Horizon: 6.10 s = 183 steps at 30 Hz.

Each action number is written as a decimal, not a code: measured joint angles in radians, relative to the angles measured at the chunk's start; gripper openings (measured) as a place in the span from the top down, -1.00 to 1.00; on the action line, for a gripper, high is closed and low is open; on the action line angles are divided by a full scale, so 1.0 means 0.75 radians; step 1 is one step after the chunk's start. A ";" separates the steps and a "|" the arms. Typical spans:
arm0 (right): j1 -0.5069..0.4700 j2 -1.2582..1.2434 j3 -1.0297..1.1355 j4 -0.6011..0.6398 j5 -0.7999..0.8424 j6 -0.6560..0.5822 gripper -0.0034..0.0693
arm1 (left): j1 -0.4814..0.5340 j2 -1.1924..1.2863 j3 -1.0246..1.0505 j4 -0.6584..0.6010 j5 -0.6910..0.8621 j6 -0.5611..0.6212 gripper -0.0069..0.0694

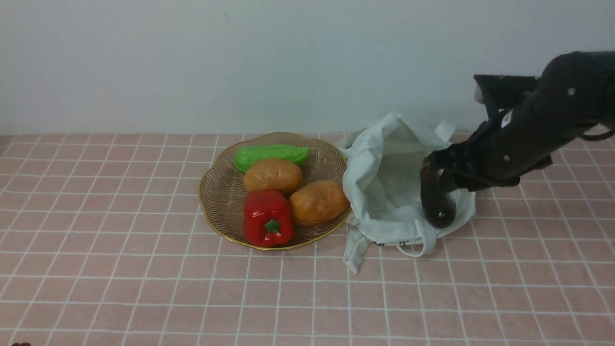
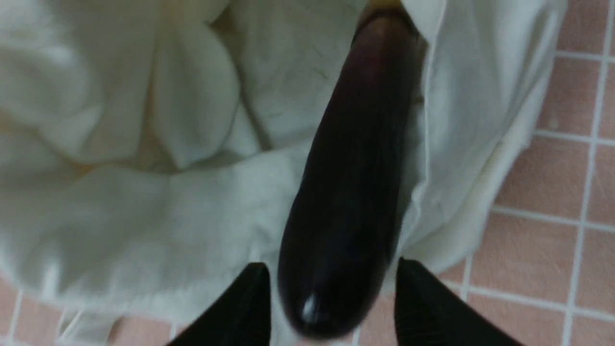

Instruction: Take vegetables from bag on pink coffee tablecloth place on plate.

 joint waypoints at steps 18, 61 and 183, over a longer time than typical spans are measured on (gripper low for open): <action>0.002 0.224 -0.016 0.026 -0.143 0.015 -0.11 | 0.000 0.000 0.000 0.000 0.000 0.000 0.83; 0.095 0.288 -0.282 -0.044 0.212 -0.164 -0.52 | 0.000 0.000 0.000 0.000 0.000 0.000 0.83; 0.372 -1.059 0.003 -0.289 0.509 -0.027 0.93 | 0.000 0.000 0.000 0.000 0.000 0.000 0.83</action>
